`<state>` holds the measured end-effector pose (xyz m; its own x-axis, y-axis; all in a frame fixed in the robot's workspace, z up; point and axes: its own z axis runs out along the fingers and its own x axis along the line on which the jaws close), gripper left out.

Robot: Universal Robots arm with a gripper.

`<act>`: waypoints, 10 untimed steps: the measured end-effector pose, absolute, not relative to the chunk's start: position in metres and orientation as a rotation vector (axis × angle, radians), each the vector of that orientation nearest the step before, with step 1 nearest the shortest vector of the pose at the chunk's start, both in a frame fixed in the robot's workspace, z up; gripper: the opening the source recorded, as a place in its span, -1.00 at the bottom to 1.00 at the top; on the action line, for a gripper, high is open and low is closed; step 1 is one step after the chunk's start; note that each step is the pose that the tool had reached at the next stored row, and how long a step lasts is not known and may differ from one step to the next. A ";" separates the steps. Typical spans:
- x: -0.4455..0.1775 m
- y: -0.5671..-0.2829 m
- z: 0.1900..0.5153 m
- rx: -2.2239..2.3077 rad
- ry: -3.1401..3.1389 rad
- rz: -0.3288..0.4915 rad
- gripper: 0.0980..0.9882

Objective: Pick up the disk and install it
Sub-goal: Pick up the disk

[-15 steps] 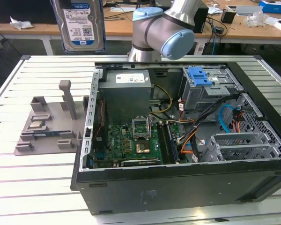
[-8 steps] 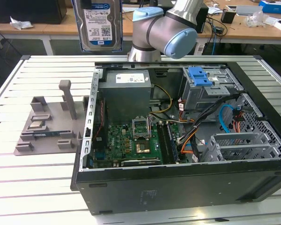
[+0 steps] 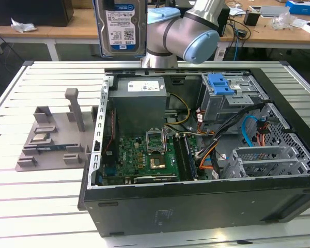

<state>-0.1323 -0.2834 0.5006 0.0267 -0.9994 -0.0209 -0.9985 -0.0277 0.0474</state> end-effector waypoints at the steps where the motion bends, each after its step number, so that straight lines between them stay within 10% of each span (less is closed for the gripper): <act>1: -0.126 -0.283 0.501 2.237 -2.177 -0.075 -0.39; 10: -0.104 -0.289 0.501 2.237 -2.177 -0.075 -0.39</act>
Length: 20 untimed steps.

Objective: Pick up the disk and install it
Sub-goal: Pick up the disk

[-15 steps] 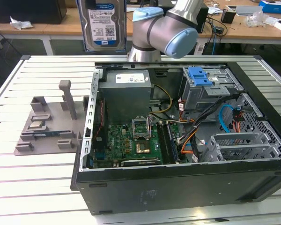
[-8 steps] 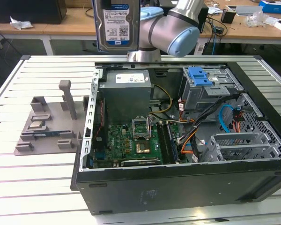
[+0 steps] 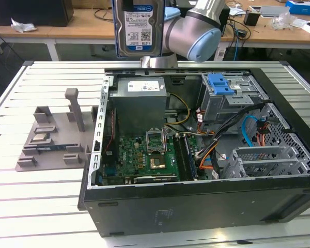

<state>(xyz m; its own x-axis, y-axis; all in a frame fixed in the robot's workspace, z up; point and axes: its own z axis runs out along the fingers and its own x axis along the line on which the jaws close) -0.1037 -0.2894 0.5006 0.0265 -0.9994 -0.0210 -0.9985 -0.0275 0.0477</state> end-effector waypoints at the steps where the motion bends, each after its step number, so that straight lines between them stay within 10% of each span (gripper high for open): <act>1: -0.103 -0.291 0.501 2.237 -2.177 -0.075 -0.39; 20: -0.100 -0.364 0.500 2.237 -2.177 -0.075 -0.39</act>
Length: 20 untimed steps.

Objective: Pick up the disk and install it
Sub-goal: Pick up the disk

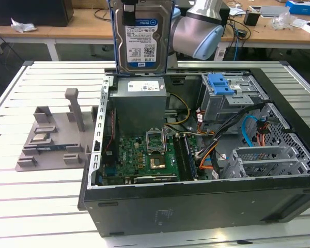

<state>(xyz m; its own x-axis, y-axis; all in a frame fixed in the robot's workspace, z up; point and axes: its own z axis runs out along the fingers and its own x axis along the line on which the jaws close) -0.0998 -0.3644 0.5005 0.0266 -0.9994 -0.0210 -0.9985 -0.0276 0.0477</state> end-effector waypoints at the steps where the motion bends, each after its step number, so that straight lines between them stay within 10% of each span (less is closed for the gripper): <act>1: -0.100 -0.367 0.500 2.237 -2.177 -0.076 -0.39; 20: -0.097 -0.452 0.500 2.237 -2.177 -0.075 -0.39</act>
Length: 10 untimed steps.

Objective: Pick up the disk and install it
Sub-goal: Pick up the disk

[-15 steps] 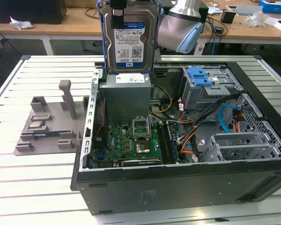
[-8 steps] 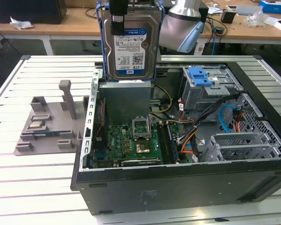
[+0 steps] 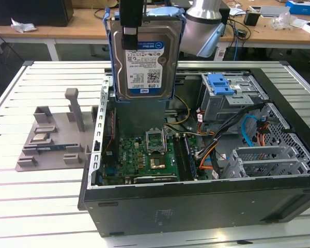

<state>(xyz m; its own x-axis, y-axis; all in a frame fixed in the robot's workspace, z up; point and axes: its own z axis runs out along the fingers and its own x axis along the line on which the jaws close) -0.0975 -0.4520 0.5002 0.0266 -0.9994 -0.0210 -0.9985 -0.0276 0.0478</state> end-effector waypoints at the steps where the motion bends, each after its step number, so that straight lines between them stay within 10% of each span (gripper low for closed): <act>1: -0.097 -0.456 0.500 2.237 -2.177 -0.075 -0.39; 10: -0.097 -0.487 0.500 2.237 -2.177 -0.076 -0.39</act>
